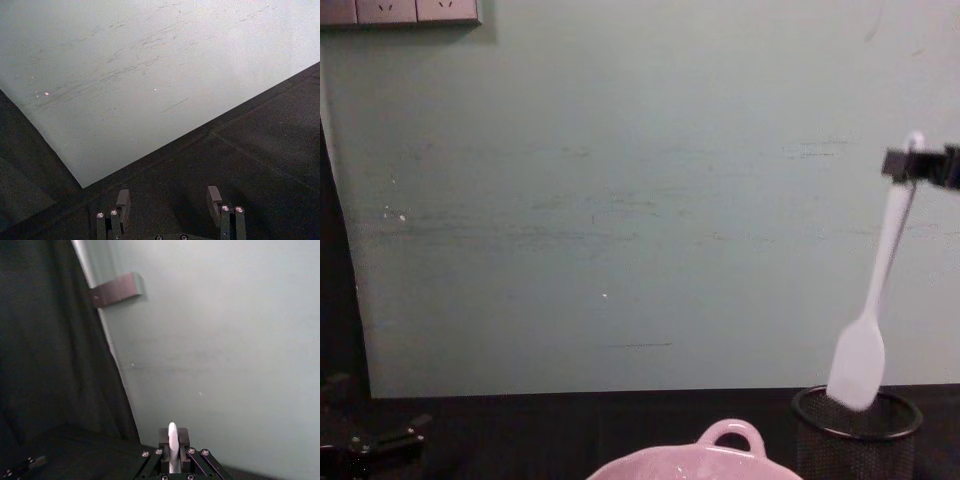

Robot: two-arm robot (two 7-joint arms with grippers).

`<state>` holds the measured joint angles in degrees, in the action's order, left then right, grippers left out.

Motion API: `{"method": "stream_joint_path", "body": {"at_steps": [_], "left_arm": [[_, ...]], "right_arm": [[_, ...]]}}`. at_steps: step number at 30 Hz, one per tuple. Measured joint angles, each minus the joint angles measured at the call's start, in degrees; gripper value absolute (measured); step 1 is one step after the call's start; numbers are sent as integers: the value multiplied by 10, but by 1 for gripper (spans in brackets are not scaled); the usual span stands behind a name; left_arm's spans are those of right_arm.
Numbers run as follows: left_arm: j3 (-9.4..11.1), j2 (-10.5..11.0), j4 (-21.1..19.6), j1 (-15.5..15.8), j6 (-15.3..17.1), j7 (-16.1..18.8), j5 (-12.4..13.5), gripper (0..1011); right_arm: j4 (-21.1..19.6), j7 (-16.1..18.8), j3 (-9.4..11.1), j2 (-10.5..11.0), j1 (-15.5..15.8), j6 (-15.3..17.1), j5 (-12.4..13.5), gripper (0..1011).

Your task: Use the one hand to pick up the spoon and stir the clear water in the bowl.

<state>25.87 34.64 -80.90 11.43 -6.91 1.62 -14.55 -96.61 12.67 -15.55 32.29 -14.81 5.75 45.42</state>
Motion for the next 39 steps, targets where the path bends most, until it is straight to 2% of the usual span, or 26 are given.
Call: {"method": "stream_joint_path", "body": {"at_steps": [3, 10, 13, 34, 39], "left_arm": [[0, 0, 0, 0, 0, 0, 0, 1011], [0, 0, 0, 0, 0, 0, 0, 1011], [0, 0, 0, 0, 0, 0, 0, 1011], [0, 0, 0, 0, 0, 0, 0, 1011], [0, 0, 0, 0, 0, 0, 0, 1011]], "right_arm": [[-21, 9, -4, 14, -17, 14, -24, 121], [-42, 23, -10, 29, -39, 47, -49, 121], [-46, 25, -7, 27, -40, 54, -49, 121], [-44, 24, -8, 28, -39, 52, -49, 121], [-57, 41, -10, 23, -34, 53, -49, 121]]}}
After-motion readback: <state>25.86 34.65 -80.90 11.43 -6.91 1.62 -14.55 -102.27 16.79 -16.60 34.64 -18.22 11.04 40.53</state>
